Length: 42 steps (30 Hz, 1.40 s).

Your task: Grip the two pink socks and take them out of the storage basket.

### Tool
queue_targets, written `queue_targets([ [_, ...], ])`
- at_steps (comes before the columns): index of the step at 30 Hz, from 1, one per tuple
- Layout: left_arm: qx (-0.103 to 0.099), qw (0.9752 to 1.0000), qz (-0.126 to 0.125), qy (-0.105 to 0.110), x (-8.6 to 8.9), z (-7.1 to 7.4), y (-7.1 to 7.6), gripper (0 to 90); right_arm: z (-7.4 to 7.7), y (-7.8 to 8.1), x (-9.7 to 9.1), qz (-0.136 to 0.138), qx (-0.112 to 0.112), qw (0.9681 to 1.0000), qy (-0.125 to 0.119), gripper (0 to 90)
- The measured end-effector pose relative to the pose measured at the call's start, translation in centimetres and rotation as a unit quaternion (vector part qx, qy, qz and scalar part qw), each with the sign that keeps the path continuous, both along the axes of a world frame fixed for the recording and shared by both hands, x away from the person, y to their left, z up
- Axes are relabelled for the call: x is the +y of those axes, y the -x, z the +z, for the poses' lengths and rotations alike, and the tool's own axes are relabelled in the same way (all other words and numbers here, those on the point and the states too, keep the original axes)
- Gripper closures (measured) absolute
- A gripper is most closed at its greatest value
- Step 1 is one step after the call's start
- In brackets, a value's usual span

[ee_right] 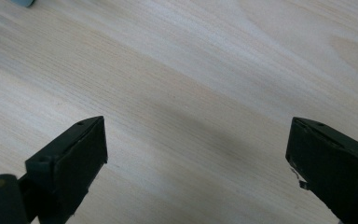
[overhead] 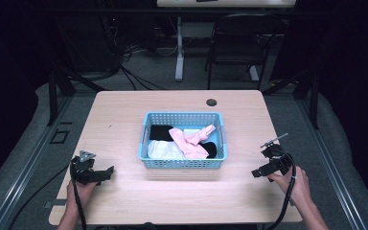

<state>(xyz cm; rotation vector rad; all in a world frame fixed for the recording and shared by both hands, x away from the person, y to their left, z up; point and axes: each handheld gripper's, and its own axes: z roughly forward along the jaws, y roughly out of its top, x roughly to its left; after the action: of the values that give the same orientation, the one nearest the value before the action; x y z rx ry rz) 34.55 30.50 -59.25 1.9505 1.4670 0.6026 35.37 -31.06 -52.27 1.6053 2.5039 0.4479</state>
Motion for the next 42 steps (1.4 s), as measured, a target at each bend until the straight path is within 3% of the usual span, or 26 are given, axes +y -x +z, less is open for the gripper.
queue_targets([
  [10,0.000,1.0000,0.000,0.000,0.0,0.0,0.0,0.5,0.1,0.0,0.1,0.004,0.004,1.0000,0.004,4.3],
  [15,0.000,1.0000,-0.001,0.000,0.0,0.0,0.0,0.5,0.4,0.0,0.4,0.006,-0.002,1.0000,0.000,4.1],
  [16,0.000,1.0000,-0.001,0.000,0.0,0.0,0.0,0.5,0.3,0.1,0.5,-0.003,-0.013,0.9999,-0.010,4.1],
  [17,0.000,1.0000,0.000,0.000,0.0,0.0,0.0,0.5,0.6,0.1,0.5,0.008,-0.005,1.0000,-0.001,4.0],
  [22,0.000,1.0000,0.000,0.000,0.0,0.0,0.0,0.5,0.9,0.1,0.4,0.011,0.001,0.9999,0.001,3.8],
  [25,0.000,1.0000,0.000,0.000,0.0,0.0,0.0,0.5,1.3,0.4,0.4,-0.003,-0.009,0.9998,-0.018,3.4],
  [26,0.000,1.0000,0.000,0.000,0.0,0.0,0.0,0.6,1.7,0.3,0.3,0.007,-0.003,0.9999,-0.010,3.0],
  [30,-0.001,1.0000,0.002,0.000,0.0,0.0,0.0,0.6,2.6,0.4,0.8,0.013,-0.003,0.9998,-0.015,1.6],
  [33,-0.002,1.0000,0.002,0.000,0.0,0.0,0.0,0.6,4.1,0.3,1.3,0.013,-0.022,0.9993,-0.028,1.0],
  [42,-0.001,1.0000,0.001,-0.001,0.0,0.0,0.1,0.7,6.5,-0.2,2.7,0.027,-0.043,0.9975,-0.049,0.0],
])
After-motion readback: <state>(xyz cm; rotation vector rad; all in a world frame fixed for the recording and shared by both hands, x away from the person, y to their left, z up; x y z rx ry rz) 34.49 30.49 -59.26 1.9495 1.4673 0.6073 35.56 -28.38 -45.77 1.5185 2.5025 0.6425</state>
